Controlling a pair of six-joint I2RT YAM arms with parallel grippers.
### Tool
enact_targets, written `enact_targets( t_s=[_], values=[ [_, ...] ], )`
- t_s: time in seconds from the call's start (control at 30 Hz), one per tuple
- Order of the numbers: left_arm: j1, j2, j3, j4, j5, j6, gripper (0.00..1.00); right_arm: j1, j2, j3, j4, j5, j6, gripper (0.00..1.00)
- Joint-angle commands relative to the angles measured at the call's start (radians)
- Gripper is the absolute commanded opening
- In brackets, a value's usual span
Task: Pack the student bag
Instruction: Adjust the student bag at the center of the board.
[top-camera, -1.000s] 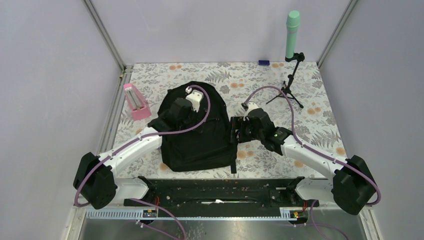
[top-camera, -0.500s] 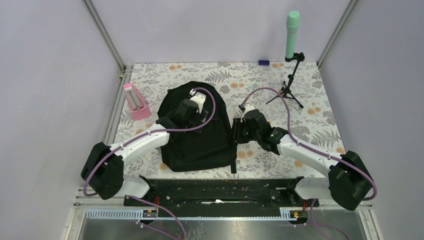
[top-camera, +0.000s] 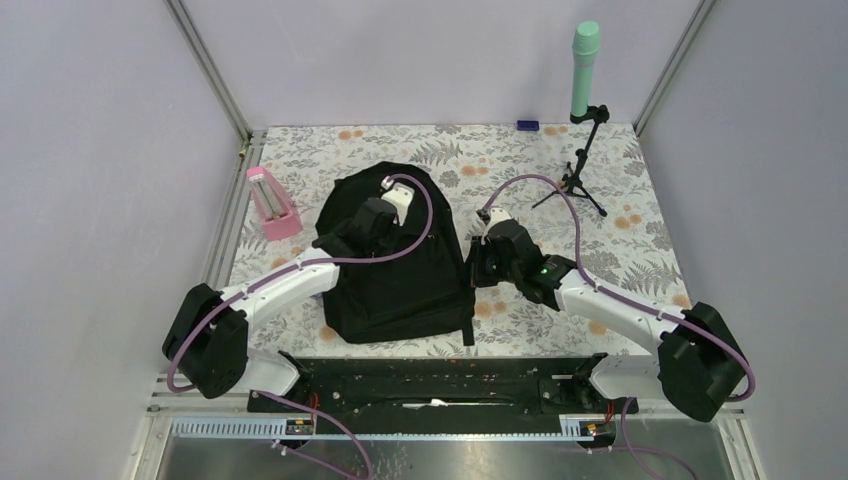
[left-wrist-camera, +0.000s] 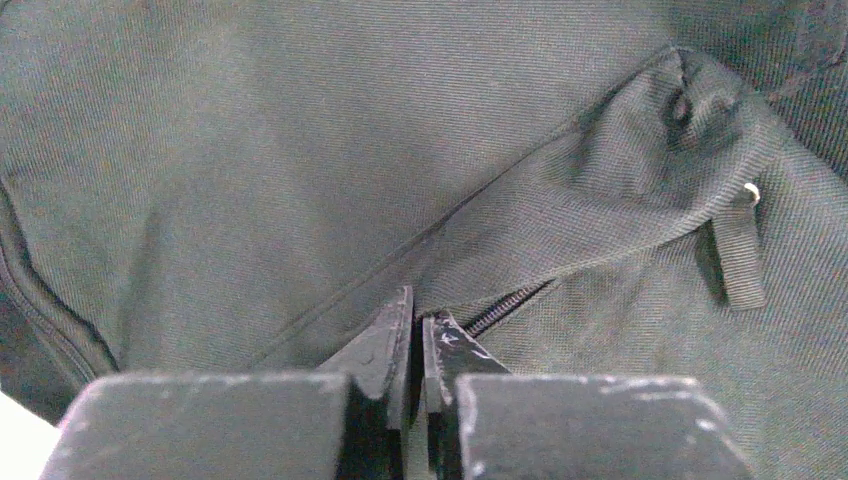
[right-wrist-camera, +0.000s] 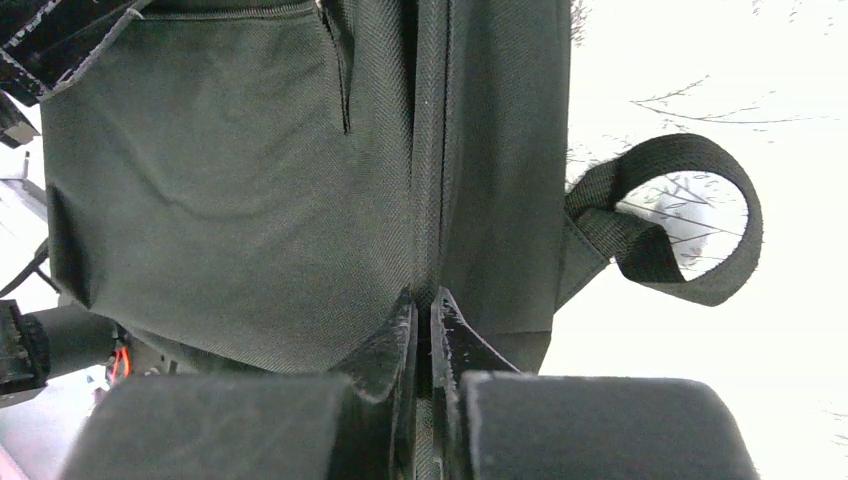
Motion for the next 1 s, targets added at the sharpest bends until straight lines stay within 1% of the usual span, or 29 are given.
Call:
enact_targets(
  t_s=[0.0, 0.1, 0.2, 0.33, 0.43, 0.5, 0.53, 0.57, 0.6, 0.63, 0.7, 0.77, 0.8, 0.9, 0.97],
  values=[
    [-0.005, -0.059, 0.005, 0.001, 0.013, 0.010, 0.00, -0.031, -0.064, 0.027, -0.063, 0.133, -0.101, 0.00],
    [-0.039, -0.116, 0.010, -0.013, 0.069, -0.006, 0.00, -0.089, -0.081, 0.048, -0.104, 0.138, -0.162, 0.00],
    [-0.085, -0.151, 0.016, -0.015, 0.201, -0.042, 0.00, -0.159, -0.064, 0.091, -0.135, 0.108, -0.217, 0.00],
    [-0.145, -0.149, 0.039, -0.011, 0.368, -0.129, 0.00, -0.236, 0.026, 0.206, -0.152, 0.101, -0.289, 0.00],
    [-0.183, -0.120, 0.054, -0.004, 0.442, -0.187, 0.00, -0.266, 0.117, 0.316, -0.172, 0.109, -0.315, 0.00],
    [-0.192, -0.097, 0.063, -0.004, 0.459, -0.241, 0.00, -0.269, 0.168, 0.400, -0.230, 0.109, -0.316, 0.00],
    [-0.193, -0.087, 0.065, -0.002, 0.454, -0.279, 0.00, -0.270, 0.182, 0.433, -0.257, 0.096, -0.314, 0.10],
    [-0.193, -0.078, 0.065, 0.001, 0.445, -0.311, 0.00, -0.269, 0.185, 0.451, -0.271, 0.077, -0.307, 0.22],
    [-0.192, -0.072, 0.062, 0.009, 0.442, -0.334, 0.00, -0.269, 0.178, 0.454, -0.275, 0.072, -0.299, 0.36],
    [-0.191, -0.068, 0.056, 0.026, 0.440, -0.354, 0.00, -0.268, 0.160, 0.447, -0.271, 0.070, -0.277, 0.47],
    [-0.191, -0.066, 0.037, 0.067, 0.432, -0.391, 0.00, -0.267, 0.110, 0.410, -0.258, 0.048, -0.241, 0.61],
    [-0.189, -0.065, 0.024, 0.103, 0.427, -0.426, 0.00, -0.263, 0.048, 0.361, -0.246, 0.050, -0.206, 0.69],
    [-0.187, -0.065, 0.021, 0.116, 0.428, -0.440, 0.00, -0.259, 0.018, 0.335, -0.241, 0.050, -0.191, 0.72],
    [-0.177, -0.074, 0.005, 0.163, 0.439, -0.477, 0.00, -0.225, -0.062, 0.262, -0.233, 0.056, -0.142, 0.75],
    [-0.165, -0.089, -0.016, 0.199, 0.446, -0.500, 0.00, -0.178, -0.105, 0.225, -0.234, 0.077, -0.110, 0.75]
  ],
)
